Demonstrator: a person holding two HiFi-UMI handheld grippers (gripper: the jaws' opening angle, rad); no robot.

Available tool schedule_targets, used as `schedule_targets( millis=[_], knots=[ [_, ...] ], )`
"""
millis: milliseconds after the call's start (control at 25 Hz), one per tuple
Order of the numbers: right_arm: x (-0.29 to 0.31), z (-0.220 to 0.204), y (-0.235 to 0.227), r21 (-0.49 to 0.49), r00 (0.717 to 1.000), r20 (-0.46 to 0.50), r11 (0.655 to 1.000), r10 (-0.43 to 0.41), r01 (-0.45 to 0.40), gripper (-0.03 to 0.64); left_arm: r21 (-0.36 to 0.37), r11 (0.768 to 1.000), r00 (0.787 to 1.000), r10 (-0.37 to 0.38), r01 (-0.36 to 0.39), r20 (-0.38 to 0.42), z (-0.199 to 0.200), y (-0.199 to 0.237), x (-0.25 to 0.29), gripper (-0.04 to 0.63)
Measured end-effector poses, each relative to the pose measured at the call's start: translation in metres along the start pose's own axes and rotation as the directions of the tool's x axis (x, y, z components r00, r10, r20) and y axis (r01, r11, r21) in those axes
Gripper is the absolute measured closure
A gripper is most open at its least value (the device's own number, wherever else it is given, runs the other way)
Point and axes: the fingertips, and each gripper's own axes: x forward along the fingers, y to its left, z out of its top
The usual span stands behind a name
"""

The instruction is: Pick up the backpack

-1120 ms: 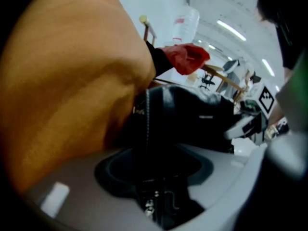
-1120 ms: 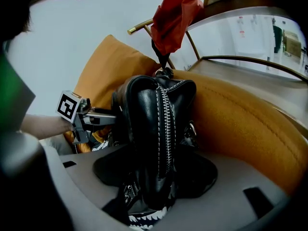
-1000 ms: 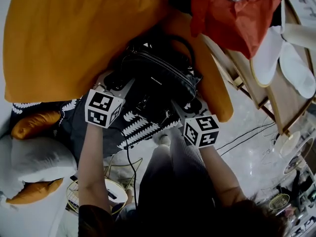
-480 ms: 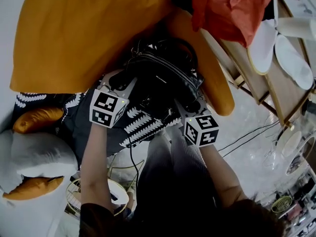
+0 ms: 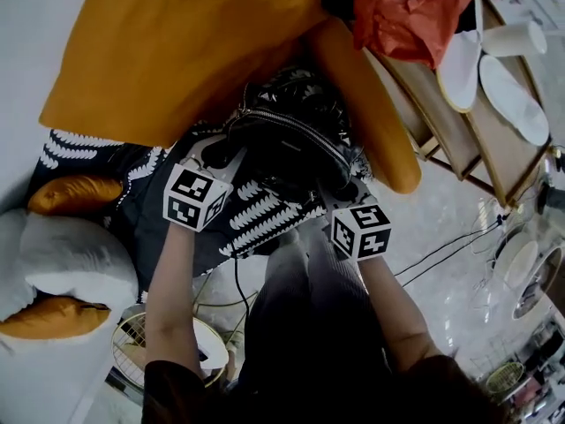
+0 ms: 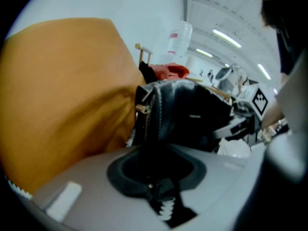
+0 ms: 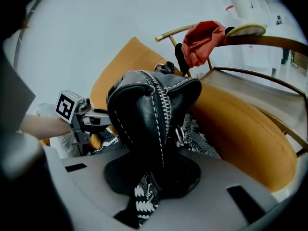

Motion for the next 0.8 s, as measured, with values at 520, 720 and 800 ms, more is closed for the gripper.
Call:
schedule_targets(
  millis=[520,720,800],
  knots=[
    [-0.058,0.028,0.046,-0.235,0.998,-0.013,0.969,0.068,-0.069,0.577,-0.122,0.991,0.992,0.070,-0.057,0.109,-0.014,-0.051,-0.087,0.535],
    [-0.081,0.034,0.070,-0.269,0.995,0.009,0.959,0.101,-0.095,0.578,-0.133,0.985,0.982,0.128,-0.109,0.139,-0.007,-0.065,-0.123,0.541],
    [-0.091,0.035,0.082,-0.282,0.993,0.016,0.954,0.113,-0.104,0.578,-0.133,0.983,0.979,0.143,-0.124,0.145,-0.006,-0.073,-0.141,0.543]
  ],
)
